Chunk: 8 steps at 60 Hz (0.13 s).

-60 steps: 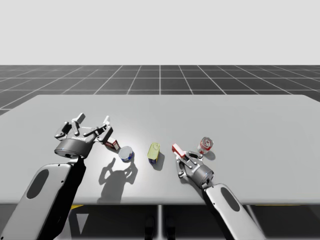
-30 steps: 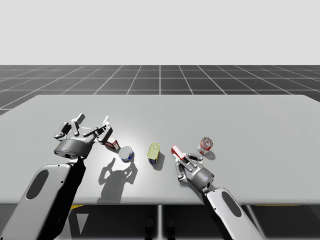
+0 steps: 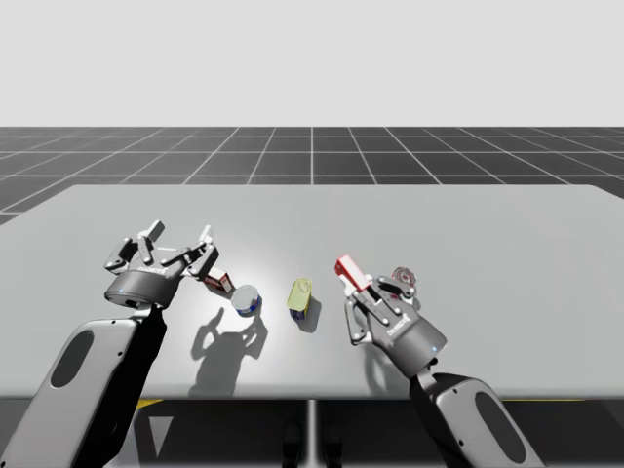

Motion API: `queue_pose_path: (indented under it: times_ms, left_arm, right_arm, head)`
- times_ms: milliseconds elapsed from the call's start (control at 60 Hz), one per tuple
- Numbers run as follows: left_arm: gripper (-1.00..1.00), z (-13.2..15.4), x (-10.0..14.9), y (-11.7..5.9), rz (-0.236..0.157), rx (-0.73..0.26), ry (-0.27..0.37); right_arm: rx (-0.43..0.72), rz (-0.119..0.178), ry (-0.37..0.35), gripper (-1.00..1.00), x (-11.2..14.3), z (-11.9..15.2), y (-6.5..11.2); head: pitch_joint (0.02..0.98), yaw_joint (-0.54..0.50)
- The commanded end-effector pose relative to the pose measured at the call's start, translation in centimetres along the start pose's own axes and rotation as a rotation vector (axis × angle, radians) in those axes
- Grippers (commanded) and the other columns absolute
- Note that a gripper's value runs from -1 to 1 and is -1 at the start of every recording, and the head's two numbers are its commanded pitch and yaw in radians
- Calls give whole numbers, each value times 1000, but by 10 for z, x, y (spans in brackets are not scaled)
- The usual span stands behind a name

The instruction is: Grasp the gelatin box and hold it up.

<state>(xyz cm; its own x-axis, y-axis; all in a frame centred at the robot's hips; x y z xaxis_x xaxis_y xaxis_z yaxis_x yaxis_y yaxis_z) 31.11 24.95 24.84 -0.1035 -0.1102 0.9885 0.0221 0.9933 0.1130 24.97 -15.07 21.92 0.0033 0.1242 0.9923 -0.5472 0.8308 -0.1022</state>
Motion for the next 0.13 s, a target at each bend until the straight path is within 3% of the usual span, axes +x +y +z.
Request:
queue_pose_path:
  times_ms: [17,133]
  left_arm:
    - [-1000,0,0,1,-1,3,-3]
    - [-1000,0,1,1,0,5,-3]
  right_arm:
    - [-80,22,-143,1000,60,0,-10]
    - [-91,51,-220,1000,89,2,-12]
  head:
    - [427,-169]
    - [427,-170]
